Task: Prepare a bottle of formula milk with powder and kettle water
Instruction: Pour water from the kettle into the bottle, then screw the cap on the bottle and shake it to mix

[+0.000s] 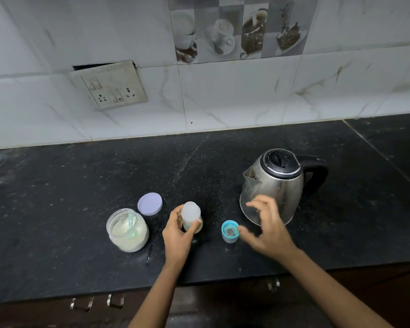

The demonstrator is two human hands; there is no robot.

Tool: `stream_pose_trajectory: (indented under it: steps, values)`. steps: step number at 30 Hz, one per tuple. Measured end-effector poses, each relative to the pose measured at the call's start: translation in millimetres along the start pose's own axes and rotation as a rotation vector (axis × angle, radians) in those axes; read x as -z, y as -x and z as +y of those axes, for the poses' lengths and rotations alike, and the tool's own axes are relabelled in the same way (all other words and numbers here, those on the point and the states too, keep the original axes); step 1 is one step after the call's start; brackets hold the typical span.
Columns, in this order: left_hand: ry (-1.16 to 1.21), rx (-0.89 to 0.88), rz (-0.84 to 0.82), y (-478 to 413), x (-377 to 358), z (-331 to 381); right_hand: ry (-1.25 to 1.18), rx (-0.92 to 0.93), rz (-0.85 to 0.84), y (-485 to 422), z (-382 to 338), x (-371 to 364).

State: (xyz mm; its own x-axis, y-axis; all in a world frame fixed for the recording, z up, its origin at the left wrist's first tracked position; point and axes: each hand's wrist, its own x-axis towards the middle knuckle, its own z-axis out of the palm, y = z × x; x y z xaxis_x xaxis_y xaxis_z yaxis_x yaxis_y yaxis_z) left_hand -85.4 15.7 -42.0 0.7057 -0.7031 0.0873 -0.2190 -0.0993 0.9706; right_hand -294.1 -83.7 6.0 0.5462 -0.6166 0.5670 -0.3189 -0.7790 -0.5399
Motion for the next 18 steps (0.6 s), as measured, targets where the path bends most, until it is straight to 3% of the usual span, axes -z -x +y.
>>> stream_pose_trajectory:
  steps: [3, 6, 11, 18]
  values:
    - [-0.035, 0.000, -0.022, 0, 2, -3, 0.018, -0.283, -0.316, 10, 0, -24]
    - [-0.075, 0.031, -0.037, 1, 2, -5, 0.063, -0.447, -0.463, 14, 3, -40]
    - [-0.174, -0.083, 0.085, 33, 2, -10, -0.059, -0.536, -0.404, 19, 4, -46]
    - [-0.286, -0.116, -0.416, 51, -20, -19, -0.259, -0.654, -0.322, 14, -9, -38]
